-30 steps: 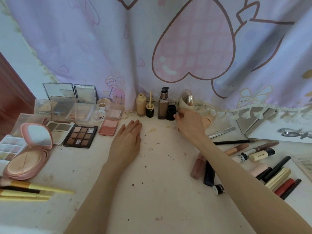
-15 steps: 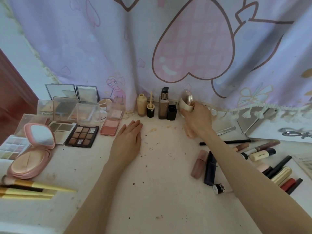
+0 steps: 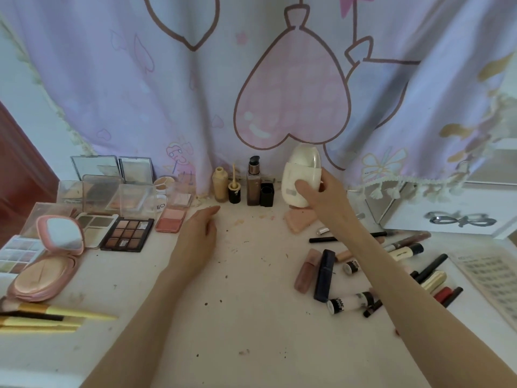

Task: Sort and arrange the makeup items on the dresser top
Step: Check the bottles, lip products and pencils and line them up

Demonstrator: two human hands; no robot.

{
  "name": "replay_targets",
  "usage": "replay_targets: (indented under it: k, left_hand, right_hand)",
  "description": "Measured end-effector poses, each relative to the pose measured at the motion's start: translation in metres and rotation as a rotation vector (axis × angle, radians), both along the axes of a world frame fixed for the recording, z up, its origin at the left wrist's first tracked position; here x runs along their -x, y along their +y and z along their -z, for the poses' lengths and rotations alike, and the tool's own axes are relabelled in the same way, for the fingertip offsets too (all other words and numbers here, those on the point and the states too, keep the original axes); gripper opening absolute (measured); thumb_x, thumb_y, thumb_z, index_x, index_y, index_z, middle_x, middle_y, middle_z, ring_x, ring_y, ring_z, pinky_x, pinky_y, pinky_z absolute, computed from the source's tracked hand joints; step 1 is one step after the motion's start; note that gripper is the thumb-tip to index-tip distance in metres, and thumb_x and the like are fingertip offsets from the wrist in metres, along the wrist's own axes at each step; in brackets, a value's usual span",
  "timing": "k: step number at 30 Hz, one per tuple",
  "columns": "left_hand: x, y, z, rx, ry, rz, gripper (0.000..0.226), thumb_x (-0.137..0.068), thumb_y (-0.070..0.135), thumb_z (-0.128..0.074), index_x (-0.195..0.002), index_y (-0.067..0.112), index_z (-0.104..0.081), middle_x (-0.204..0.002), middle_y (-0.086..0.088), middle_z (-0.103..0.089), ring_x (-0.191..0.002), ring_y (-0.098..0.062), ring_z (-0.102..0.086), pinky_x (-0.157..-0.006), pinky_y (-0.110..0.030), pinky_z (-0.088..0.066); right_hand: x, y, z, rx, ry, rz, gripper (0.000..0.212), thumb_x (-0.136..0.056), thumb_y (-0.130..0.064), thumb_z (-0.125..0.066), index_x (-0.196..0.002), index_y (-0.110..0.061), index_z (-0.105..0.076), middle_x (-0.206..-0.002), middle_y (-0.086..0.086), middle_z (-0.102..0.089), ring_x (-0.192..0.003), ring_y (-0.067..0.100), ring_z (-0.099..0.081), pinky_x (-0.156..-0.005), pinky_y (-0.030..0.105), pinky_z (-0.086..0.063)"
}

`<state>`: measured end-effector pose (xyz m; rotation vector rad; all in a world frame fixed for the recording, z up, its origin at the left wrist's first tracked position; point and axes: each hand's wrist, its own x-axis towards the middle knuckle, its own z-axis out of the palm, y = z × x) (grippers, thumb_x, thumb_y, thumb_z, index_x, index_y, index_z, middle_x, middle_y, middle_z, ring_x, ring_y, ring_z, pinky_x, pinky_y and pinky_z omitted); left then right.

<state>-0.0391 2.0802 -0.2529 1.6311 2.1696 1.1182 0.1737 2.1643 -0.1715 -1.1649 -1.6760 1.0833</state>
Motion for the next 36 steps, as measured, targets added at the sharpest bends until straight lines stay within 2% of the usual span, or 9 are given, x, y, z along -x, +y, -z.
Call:
replay_targets:
  k: [4,7,10,17,22,26,32,34,36]
  left_hand:
    - [-0.024,-0.001,-0.022,-0.136,-0.113,0.076,0.031,-0.096,0.011,-0.042,-0.125,0.014,-0.055,-0.122,0.0,-0.057,-0.108,-0.01,-0.053,-0.085,-0.008,-0.037]
    - [-0.052,-0.006,-0.05,-0.229,-0.196,0.282,0.032,-0.098,0.03,-0.037,-0.128,0.028,-0.047,-0.122,0.01,-0.054,-0.105,-0.002,-0.054,-0.079,-0.01,-0.044]
    - [-0.074,-0.015,-0.07,-0.343,-0.046,0.452,0.037,-0.094,0.039,-0.031,-0.127,0.028,-0.045,-0.116,0.012,-0.05,-0.1,0.004,-0.05,-0.079,-0.01,-0.042]
    - [-0.1,-0.024,-0.087,-0.505,0.1,0.498,0.03,-0.091,0.024,-0.024,-0.079,0.008,-0.047,-0.07,-0.005,-0.048,-0.062,-0.016,-0.042,-0.056,-0.032,-0.035]
    - [-0.104,-0.025,-0.091,-0.458,0.035,0.493,0.032,-0.092,0.029,-0.017,-0.07,0.024,-0.04,-0.06,-0.003,-0.043,-0.058,-0.019,-0.04,-0.053,-0.031,-0.033]
    - [-0.1,-0.027,-0.088,-0.406,0.008,0.481,0.035,-0.09,0.035,-0.014,-0.064,0.026,-0.035,-0.053,-0.001,-0.041,-0.055,-0.019,-0.04,-0.05,-0.026,-0.03]
    - [-0.102,-0.025,-0.093,0.047,-0.027,0.19,0.056,-0.098,0.043,-0.021,-0.054,0.012,-0.035,-0.048,-0.003,-0.042,-0.048,-0.024,-0.047,-0.056,-0.039,-0.042]
    - [-0.101,-0.022,-0.094,0.158,-0.151,0.188,0.058,-0.097,0.046,-0.02,-0.057,0.01,-0.043,-0.047,-0.003,-0.045,-0.041,-0.014,-0.044,-0.047,-0.027,-0.038]
    - [-0.096,-0.022,-0.092,0.116,-0.16,0.261,0.05,-0.097,0.045,-0.02,-0.074,0.014,-0.053,-0.056,0.0,-0.054,-0.043,-0.008,-0.047,-0.051,-0.024,-0.038]
  right_hand:
    - [-0.017,-0.021,-0.003,0.242,0.094,-0.27,0.023,-0.09,-0.017,-0.058,-0.112,-0.012,-0.056,-0.095,0.01,-0.063,-0.074,0.023,-0.066,-0.062,0.034,-0.057]
    - [-0.026,-0.032,-0.001,0.386,0.225,-0.384,0.021,-0.09,-0.022,-0.057,-0.106,-0.008,-0.056,-0.077,0.013,-0.062,-0.057,0.024,-0.059,-0.046,0.026,-0.047]
    - [-0.039,-0.041,-0.004,0.581,0.287,-0.492,0.028,-0.077,-0.029,-0.056,-0.095,-0.008,-0.055,-0.066,0.013,-0.063,-0.049,0.021,-0.049,-0.044,0.025,-0.036]
    - [-0.06,-0.057,-0.002,0.797,0.338,-0.824,0.075,-0.048,-0.051,-0.086,-0.093,-0.002,-0.05,-0.053,0.009,-0.057,-0.027,0.004,-0.035,-0.029,0.01,-0.032]
    - [-0.063,-0.064,-0.001,0.866,0.357,-0.851,0.065,-0.059,-0.049,-0.082,-0.089,0.0,-0.051,-0.051,0.009,-0.056,-0.027,0.003,-0.036,-0.032,0.01,-0.036]
    - [-0.063,-0.071,-0.002,0.742,0.217,-0.751,0.036,-0.083,-0.038,-0.05,-0.087,-0.003,-0.051,-0.056,0.01,-0.054,-0.031,0.006,-0.036,-0.035,0.013,-0.024]
    - [-0.058,-0.073,-0.007,0.082,-0.377,-0.448,0.034,-0.078,-0.035,-0.072,-0.105,-0.021,-0.057,-0.081,-0.007,-0.063,-0.06,0.003,-0.059,-0.054,0.02,-0.048]
    - [-0.059,-0.07,-0.004,-0.012,-0.4,-0.358,0.037,-0.076,-0.037,-0.073,-0.107,-0.028,-0.056,-0.09,-0.008,-0.062,-0.078,0.006,-0.061,-0.066,0.024,-0.053]
    - [-0.062,-0.068,0.0,0.064,-0.283,-0.359,0.034,-0.078,-0.032,-0.073,-0.108,-0.025,-0.058,-0.087,-0.006,-0.062,-0.071,0.006,-0.06,-0.058,0.021,-0.051]
